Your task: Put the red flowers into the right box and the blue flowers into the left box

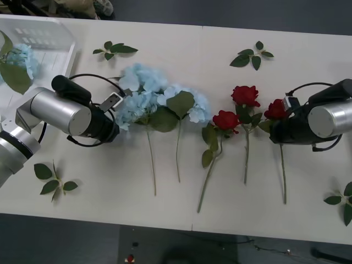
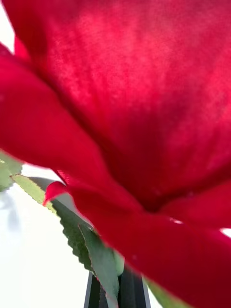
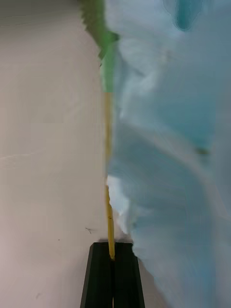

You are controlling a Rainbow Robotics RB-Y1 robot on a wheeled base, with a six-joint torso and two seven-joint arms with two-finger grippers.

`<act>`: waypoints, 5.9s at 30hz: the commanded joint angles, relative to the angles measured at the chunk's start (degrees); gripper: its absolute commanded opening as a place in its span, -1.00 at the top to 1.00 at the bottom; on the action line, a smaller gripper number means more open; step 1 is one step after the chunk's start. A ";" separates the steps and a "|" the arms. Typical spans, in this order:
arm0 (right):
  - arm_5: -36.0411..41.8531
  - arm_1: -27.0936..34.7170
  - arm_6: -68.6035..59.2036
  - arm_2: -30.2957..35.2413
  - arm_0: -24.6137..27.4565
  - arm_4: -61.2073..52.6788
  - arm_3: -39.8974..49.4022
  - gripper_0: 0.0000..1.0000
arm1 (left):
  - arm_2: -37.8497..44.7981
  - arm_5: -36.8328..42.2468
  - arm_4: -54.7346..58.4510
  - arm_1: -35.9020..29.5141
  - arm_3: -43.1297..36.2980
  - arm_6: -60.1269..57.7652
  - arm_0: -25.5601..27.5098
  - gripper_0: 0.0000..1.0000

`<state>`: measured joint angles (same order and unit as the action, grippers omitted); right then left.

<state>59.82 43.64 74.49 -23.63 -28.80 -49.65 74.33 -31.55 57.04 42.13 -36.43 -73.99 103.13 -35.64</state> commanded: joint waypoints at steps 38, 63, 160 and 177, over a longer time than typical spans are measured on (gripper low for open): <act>-4.36 14.81 21.66 23.54 -6.35 25.56 -19.04 1.00 | 36.12 19.69 -8.64 -21.31 -2.04 15.35 2.07 1.00; -9.11 13.58 21.14 21.61 -6.62 18.36 -24.84 -0.92 | 26.62 1.76 -14.18 -20.52 7.90 14.82 2.15 -0.41; -7.26 -11.03 -7.78 -4.23 -17.07 3.33 -18.43 1.00 | -4.23 2.90 -25.96 12.79 -0.01 -41.43 -4.00 1.00; 16.65 5.85 -4.88 8.51 -17.16 3.94 2.14 1.00 | 13.53 36.30 -8.55 -11.03 -33.06 -21.04 -4.00 1.00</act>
<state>74.48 46.04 66.98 -17.71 -45.38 -46.16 74.10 -22.48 90.80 32.35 -44.30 -104.81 75.69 -38.97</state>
